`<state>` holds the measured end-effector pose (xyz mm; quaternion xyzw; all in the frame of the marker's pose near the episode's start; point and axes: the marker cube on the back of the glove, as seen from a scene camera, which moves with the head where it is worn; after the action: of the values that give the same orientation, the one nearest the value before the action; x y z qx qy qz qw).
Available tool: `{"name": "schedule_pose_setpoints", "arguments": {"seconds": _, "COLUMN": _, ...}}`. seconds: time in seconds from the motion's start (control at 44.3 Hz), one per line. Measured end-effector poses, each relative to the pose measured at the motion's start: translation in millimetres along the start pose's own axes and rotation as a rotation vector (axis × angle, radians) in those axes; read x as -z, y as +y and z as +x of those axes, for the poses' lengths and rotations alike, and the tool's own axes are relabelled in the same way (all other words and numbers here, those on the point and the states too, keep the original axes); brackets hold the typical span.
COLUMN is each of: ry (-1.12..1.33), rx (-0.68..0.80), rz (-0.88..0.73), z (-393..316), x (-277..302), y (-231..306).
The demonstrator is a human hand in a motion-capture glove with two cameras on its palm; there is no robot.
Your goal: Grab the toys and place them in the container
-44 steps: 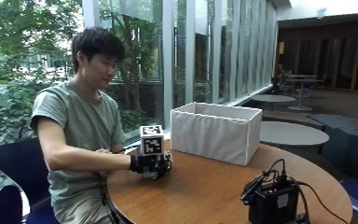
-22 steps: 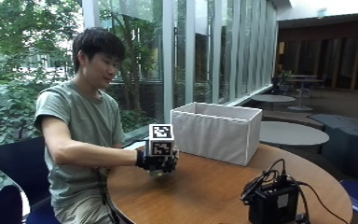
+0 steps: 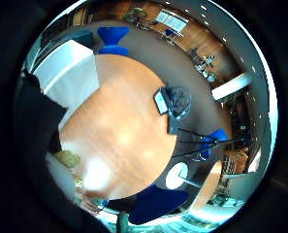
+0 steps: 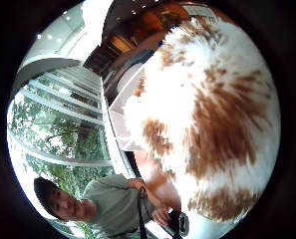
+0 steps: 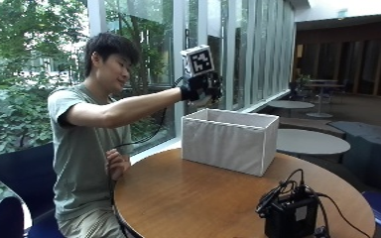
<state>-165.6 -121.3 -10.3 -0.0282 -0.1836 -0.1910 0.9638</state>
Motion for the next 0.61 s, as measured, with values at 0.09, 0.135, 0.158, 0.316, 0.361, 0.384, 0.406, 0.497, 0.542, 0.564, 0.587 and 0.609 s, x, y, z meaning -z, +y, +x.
{"name": "schedule_pose_setpoints", "arguments": {"seconds": 0.09, "ry": 0.112, "rx": -0.021, "rz": 0.015, "z": 1.8, "x": 16.9, "y": -28.0}}
{"name": "schedule_pose_setpoints", "arguments": {"seconds": 0.135, "ry": 0.191, "rx": 0.042, "rz": 0.006, "z": -5.0, "x": 17.7, "y": -40.0}}
{"name": "schedule_pose_setpoints", "arguments": {"seconds": 0.158, "ry": 0.222, "rx": 0.062, "rz": 0.002, "z": -9.5, "x": 16.9, "y": -46.2}}
{"name": "schedule_pose_setpoints", "arguments": {"seconds": 0.316, "ry": 0.264, "rx": 0.097, "rz": -0.039, "z": -57.3, "x": -0.1, "y": -85.8}}
{"name": "schedule_pose_setpoints", "arguments": {"seconds": 0.361, "ry": 0.262, "rx": 0.105, "rz": -0.051, "z": -70.6, "x": -6.5, "y": -94.4}}
{"name": "schedule_pose_setpoints", "arguments": {"seconds": 0.384, "ry": 0.234, "rx": 0.106, "rz": -0.052, "z": -83.7, "x": -10.5, "y": -100.4}}
{"name": "schedule_pose_setpoints", "arguments": {"seconds": 0.406, "ry": 0.197, "rx": 0.108, "rz": -0.051, "z": -99.1, "x": -15.1, "y": -107.1}}
{"name": "schedule_pose_setpoints", "arguments": {"seconds": 0.497, "ry": 0.123, "rx": 0.132, "rz": -0.060, "z": -145.9, "x": -32.4, "y": -127.6}}
{"name": "schedule_pose_setpoints", "arguments": {"seconds": 0.542, "ry": 0.122, "rx": 0.143, "rz": -0.072, "z": -158.8, "x": -39.8, "y": -133.6}}
{"name": "schedule_pose_setpoints", "arguments": {"seconds": 0.564, "ry": 0.123, "rx": 0.147, "rz": -0.083, "z": -165.8, "x": -44.4, "y": -136.9}}
{"name": "schedule_pose_setpoints", "arguments": {"seconds": 0.587, "ry": 0.126, "rx": 0.148, "rz": -0.096, "z": -173.3, "x": -49.6, "y": -140.4}}
{"name": "schedule_pose_setpoints", "arguments": {"seconds": 0.609, "ry": 0.132, "rx": 0.135, "rz": -0.109, "z": -179.9, "x": -54.9, "y": -144.0}}
